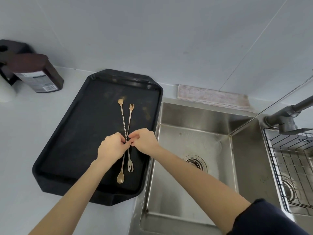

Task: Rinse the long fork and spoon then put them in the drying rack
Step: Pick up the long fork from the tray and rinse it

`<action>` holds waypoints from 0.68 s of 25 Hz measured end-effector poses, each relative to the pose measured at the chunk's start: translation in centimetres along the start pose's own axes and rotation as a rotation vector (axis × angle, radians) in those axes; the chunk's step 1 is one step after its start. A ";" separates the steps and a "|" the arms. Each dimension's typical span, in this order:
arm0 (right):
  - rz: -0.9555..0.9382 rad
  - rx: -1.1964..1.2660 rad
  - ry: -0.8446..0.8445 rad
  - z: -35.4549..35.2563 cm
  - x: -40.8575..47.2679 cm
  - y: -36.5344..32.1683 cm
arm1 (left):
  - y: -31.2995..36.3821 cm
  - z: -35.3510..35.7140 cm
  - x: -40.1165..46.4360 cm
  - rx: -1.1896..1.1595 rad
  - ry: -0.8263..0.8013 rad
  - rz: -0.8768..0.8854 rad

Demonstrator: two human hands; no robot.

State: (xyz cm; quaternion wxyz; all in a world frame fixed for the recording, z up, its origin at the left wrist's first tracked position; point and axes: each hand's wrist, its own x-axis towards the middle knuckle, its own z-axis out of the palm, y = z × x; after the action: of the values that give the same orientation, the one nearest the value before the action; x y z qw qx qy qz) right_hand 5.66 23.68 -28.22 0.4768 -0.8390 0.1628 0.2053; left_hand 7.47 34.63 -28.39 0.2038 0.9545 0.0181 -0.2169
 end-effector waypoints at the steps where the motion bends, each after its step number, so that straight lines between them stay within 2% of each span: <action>1: 0.003 0.023 -0.002 0.1 0.1 0.0 | 0.0 0.0 0.1 -0.002 -0.005 -0.010; 7: -0.019 0.106 -0.002 0.3 -0.2 0.0 | 0.3 -0.4 -0.6 -0.069 0.068 0.015; 11: 0.000 0.257 0.051 -0.1 -1.1 -0.2 | 1.0 -1.2 -1.4 -0.122 0.107 0.081; 17: 0.042 0.601 0.137 -4.4 -4.7 0.8 | 4.0 -1.3 -4.2 -0.285 0.000 0.212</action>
State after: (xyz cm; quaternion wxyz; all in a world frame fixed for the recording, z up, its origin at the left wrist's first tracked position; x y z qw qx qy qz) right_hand 2.07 19.85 -24.43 0.6870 -0.6688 0.2656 0.1007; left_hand 4.69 31.73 -24.05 0.3588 0.9125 -0.0522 -0.1895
